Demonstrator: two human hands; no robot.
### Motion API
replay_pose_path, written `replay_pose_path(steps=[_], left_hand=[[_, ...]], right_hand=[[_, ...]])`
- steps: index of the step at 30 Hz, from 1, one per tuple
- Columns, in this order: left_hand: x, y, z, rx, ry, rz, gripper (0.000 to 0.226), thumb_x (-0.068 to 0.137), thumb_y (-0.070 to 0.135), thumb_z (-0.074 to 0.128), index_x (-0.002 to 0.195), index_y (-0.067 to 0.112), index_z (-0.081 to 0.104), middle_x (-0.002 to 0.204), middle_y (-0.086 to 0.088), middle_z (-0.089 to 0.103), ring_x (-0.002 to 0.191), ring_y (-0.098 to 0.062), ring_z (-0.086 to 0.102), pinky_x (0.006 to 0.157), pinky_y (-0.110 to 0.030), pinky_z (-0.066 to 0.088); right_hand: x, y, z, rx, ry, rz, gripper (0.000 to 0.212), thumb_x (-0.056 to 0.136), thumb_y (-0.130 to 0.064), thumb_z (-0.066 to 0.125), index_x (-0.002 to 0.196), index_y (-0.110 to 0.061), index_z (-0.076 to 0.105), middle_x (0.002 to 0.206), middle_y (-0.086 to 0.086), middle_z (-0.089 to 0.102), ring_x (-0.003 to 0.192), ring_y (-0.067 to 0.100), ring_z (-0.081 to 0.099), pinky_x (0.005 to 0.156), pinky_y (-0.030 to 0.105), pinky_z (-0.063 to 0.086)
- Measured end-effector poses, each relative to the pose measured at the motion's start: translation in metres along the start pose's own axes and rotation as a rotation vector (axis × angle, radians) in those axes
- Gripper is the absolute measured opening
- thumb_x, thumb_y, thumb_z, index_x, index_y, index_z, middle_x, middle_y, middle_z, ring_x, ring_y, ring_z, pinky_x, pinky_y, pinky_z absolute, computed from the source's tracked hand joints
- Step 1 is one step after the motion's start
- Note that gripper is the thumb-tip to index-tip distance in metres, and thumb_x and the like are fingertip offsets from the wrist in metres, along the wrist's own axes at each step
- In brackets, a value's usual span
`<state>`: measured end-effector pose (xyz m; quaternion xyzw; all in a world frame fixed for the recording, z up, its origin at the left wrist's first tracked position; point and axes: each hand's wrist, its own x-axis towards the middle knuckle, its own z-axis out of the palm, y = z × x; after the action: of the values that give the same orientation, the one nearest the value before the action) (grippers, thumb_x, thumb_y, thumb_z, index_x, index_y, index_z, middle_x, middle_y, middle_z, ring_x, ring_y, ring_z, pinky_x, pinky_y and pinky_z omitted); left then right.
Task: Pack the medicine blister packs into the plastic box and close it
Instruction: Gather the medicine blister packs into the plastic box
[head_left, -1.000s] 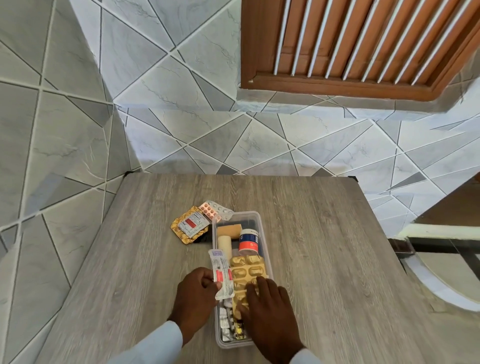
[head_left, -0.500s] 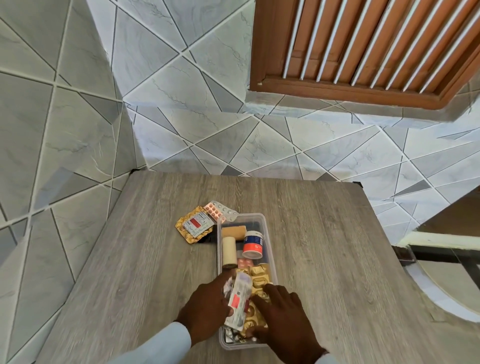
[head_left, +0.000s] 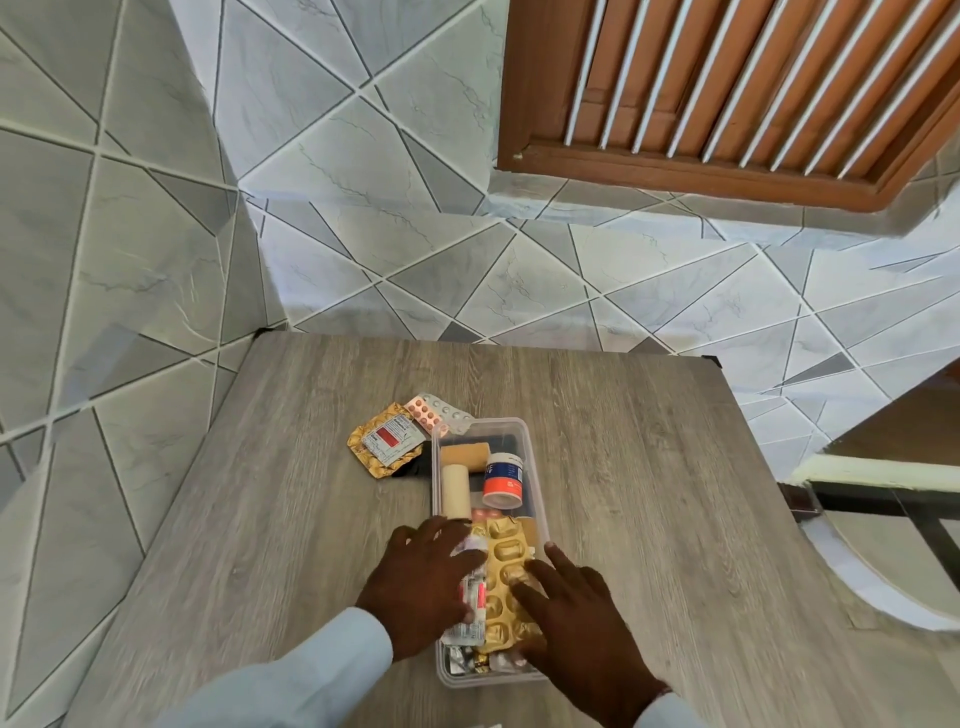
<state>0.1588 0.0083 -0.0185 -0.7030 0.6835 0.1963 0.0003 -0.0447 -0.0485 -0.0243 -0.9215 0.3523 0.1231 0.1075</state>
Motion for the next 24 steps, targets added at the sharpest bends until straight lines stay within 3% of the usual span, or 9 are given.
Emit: replay_pose_path(steps=[4, 7, 11, 13, 15, 16, 18, 21, 24], left_hand=[[-0.004, -0.004, 0.004, 0.082, 0.008, -0.001, 0.058, 0.086, 0.057, 0.048, 0.137, 0.029, 0.040, 0.157, 0.004, 0.021, 0.147, -0.023, 0.001, 0.117, -0.048, 0.004], [-0.010, -0.006, 0.000, 0.110, 0.000, 0.010, 0.063, 0.087, 0.060, 0.041, 0.139, 0.025, 0.038, 0.157, 0.003, 0.022, 0.148, -0.024, -0.001, 0.118, -0.051, 0.002], [-0.009, -0.011, 0.002, 0.109, 0.069, 0.117, 0.055, 0.088, 0.054, 0.046, 0.138, 0.033, 0.035, 0.157, 0.001, 0.021, 0.147, -0.028, 0.006, 0.117, -0.054, 0.005], [-0.007, -0.015, 0.008, 0.154, 0.060, 0.246, 0.046, 0.086, 0.046, 0.052, 0.131, 0.037, 0.043, 0.152, -0.001, 0.033, 0.145, -0.033, 0.019, 0.114, -0.059, 0.015], [-0.004, -0.020, 0.013, 0.204, 0.047, 0.300, 0.042, 0.084, 0.044, 0.053, 0.125, 0.037, 0.049, 0.145, -0.001, 0.044, 0.139, -0.035, 0.031, 0.110, -0.061, 0.020], [-0.004, -0.020, 0.013, 0.197, 0.064, 0.304, 0.042, 0.085, 0.043, 0.051, 0.126, 0.037, 0.049, 0.144, -0.001, 0.046, 0.139, -0.034, 0.033, 0.110, -0.060, 0.019], [-0.005, -0.023, 0.011, 0.109, 0.092, 0.300, 0.043, 0.090, 0.041, 0.045, 0.133, 0.037, 0.044, 0.150, 0.000, 0.038, 0.142, -0.031, 0.023, 0.114, -0.056, 0.011], [-0.002, -0.027, -0.002, -0.013, 0.130, 0.275, 0.046, 0.094, 0.044, 0.042, 0.139, 0.037, 0.037, 0.153, 0.005, 0.031, 0.143, -0.022, 0.018, 0.116, -0.045, 0.009], [0.011, -0.043, -0.014, -0.285, 0.219, 0.123, 0.040, 0.092, 0.041, 0.048, 0.131, 0.035, 0.047, 0.139, 0.009, 0.043, 0.133, -0.014, 0.035, 0.110, -0.031, 0.026]], right_hand=[[0.003, -0.002, 0.005, -0.075, 0.017, -0.018, 0.063, 0.055, -0.075, 0.058, 0.108, -0.040, 0.059, 0.116, -0.009, 0.067, 0.116, 0.023, 0.061, 0.085, 0.044, 0.053], [0.004, -0.006, 0.003, -0.043, 0.011, -0.018, 0.064, 0.053, -0.080, 0.052, 0.102, -0.040, 0.061, 0.109, -0.009, 0.067, 0.106, 0.017, 0.065, 0.079, 0.043, 0.056], [0.006, -0.017, 0.000, -0.042, 0.017, -0.034, 0.061, 0.044, -0.074, 0.058, 0.093, -0.039, 0.063, 0.091, -0.011, 0.064, 0.084, 0.012, 0.065, 0.067, 0.035, 0.056], [0.008, -0.025, -0.001, -0.048, 0.009, -0.023, 0.062, 0.038, -0.071, 0.064, 0.091, -0.038, 0.064, 0.083, -0.011, 0.062, 0.075, 0.010, 0.065, 0.063, 0.033, 0.056], [0.006, -0.029, -0.005, -0.048, 0.011, 0.019, 0.061, 0.044, -0.070, 0.065, 0.097, -0.038, 0.063, 0.088, -0.011, 0.063, 0.081, 0.011, 0.065, 0.070, 0.038, 0.055], [0.005, -0.029, -0.006, -0.042, 0.012, 0.022, 0.061, 0.053, -0.069, 0.060, 0.106, -0.038, 0.060, 0.098, -0.009, 0.063, 0.094, 0.013, 0.063, 0.081, 0.044, 0.051], [0.003, -0.031, -0.011, 0.031, 0.000, 0.043, 0.064, 0.068, -0.065, 0.046, 0.124, -0.036, 0.050, 0.117, -0.008, 0.059, 0.114, 0.016, 0.053, 0.099, 0.047, 0.037], [0.004, -0.031, -0.019, 0.084, 0.120, 0.073, 0.056, 0.075, -0.063, 0.040, 0.124, -0.038, 0.050, 0.113, -0.012, 0.061, 0.111, 0.014, 0.053, 0.097, 0.040, 0.036], [0.018, -0.023, -0.033, 0.186, 0.188, 0.159, 0.044, 0.084, -0.057, 0.043, 0.121, -0.036, 0.055, 0.110, -0.015, 0.062, 0.106, 0.008, 0.055, 0.095, 0.034, 0.039]])
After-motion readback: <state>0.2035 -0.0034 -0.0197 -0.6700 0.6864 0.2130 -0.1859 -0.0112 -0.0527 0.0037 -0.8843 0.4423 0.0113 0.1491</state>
